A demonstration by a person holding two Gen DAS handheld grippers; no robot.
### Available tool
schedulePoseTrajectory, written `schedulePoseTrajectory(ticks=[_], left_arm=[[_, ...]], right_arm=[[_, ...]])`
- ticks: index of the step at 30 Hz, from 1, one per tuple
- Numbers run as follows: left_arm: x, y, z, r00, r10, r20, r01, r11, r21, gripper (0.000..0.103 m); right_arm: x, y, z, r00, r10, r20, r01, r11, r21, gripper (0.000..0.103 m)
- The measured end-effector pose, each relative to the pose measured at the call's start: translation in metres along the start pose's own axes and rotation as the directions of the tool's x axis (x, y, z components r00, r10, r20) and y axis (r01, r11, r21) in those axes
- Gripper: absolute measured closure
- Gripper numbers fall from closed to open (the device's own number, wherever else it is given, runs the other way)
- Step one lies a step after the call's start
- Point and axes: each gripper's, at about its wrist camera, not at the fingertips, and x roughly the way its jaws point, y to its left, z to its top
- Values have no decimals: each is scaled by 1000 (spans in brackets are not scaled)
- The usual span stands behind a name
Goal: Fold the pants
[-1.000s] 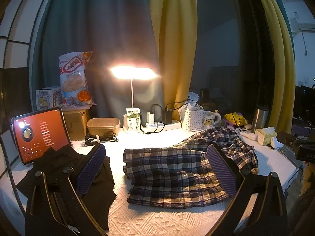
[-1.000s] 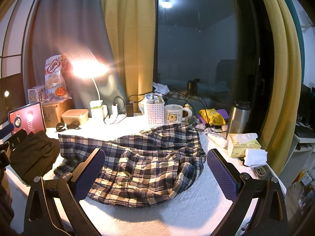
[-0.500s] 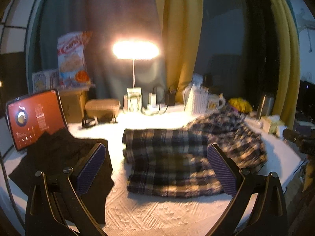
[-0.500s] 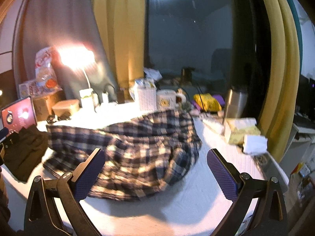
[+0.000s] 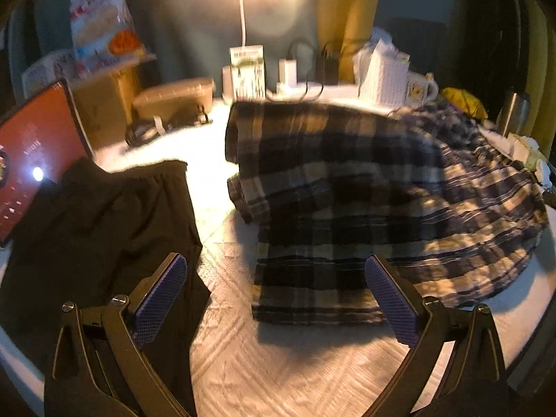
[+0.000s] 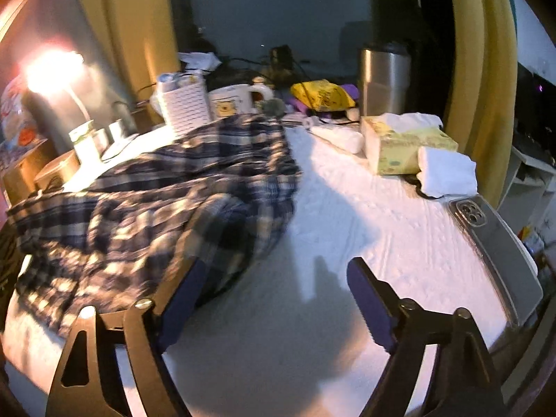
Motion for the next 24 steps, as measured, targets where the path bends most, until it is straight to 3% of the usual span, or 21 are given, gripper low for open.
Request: schedulePoseTrajectory(ticks=[5,8,11,12,13,14,16,17,20,24], left_arm=[[28,5,2,992,-43,-122,39,998,-42,21],[29,-4,2,991,-25,-132,25,1000,1,23],[28,-10,2,992,-37,-121,39,999,19,39],[27,-11,2,992,-36,-119,39,999,22,42],[25,-13,2,993,-42,-114,45,999,26,54],[24,-15,1,992,-48,-112,51,998,24,69],[22,-16,2,992,-50,-113,52,998,21,89],[20,-16,2,992,-59,-116,62,998,20,96],[4,-19,3,991,-90,-99,93,995,30,100],[-25,-21,3,990,-126,-66,130,990,47,100]], right_arm=[[13,-3,23,999,31,9,-31,999,-22,23],[25,3,40,999,53,8,-53,997,-49,23],[36,15,48,997,81,-15,-82,994,-68,23],[42,19,49,995,88,-37,-91,993,-82,29],[49,24,47,993,97,-62,-102,990,-95,37],[55,26,45,990,109,-91,-118,988,-97,52],[63,28,40,985,119,-122,-131,986,-98,56],[64,27,38,985,121,-123,-133,986,-98,65],[54,18,39,989,114,-91,-120,991,-64,85],[27,0,44,997,73,-31,-74,996,-47,94]])
